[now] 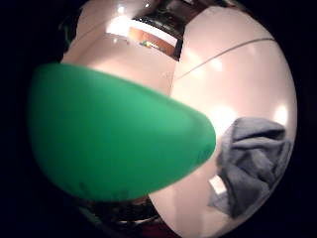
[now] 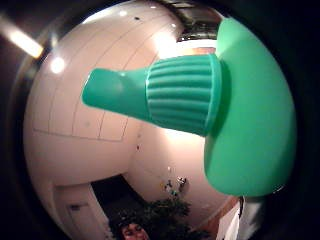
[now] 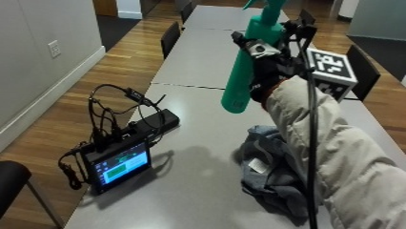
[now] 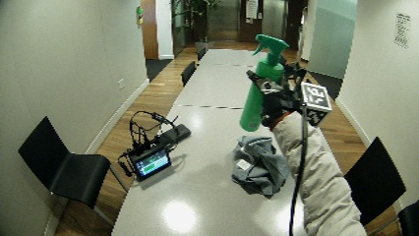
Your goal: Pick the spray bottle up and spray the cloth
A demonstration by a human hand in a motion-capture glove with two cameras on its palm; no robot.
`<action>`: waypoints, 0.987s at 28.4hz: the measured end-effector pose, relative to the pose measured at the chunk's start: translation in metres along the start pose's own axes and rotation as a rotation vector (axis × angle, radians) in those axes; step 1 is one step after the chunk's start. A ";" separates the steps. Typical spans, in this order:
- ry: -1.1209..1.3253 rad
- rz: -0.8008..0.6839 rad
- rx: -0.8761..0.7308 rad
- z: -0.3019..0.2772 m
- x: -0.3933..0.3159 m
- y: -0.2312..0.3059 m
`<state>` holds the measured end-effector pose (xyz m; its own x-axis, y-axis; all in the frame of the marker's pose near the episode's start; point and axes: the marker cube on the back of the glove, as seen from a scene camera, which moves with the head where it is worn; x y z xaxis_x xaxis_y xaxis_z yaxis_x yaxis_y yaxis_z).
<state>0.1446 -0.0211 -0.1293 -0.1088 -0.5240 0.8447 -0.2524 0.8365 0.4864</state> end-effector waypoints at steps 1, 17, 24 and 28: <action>-0.027 0.053 0.013 0.013 0.017 -0.003; 0.055 0.352 0.116 0.010 0.141 0.023; 0.047 0.378 -0.018 0.027 0.142 0.025; 0.009 0.363 -0.082 0.029 0.134 0.025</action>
<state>0.0959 -0.0753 -0.0102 -0.1683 -0.1894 0.9674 -0.1211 0.9779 0.1704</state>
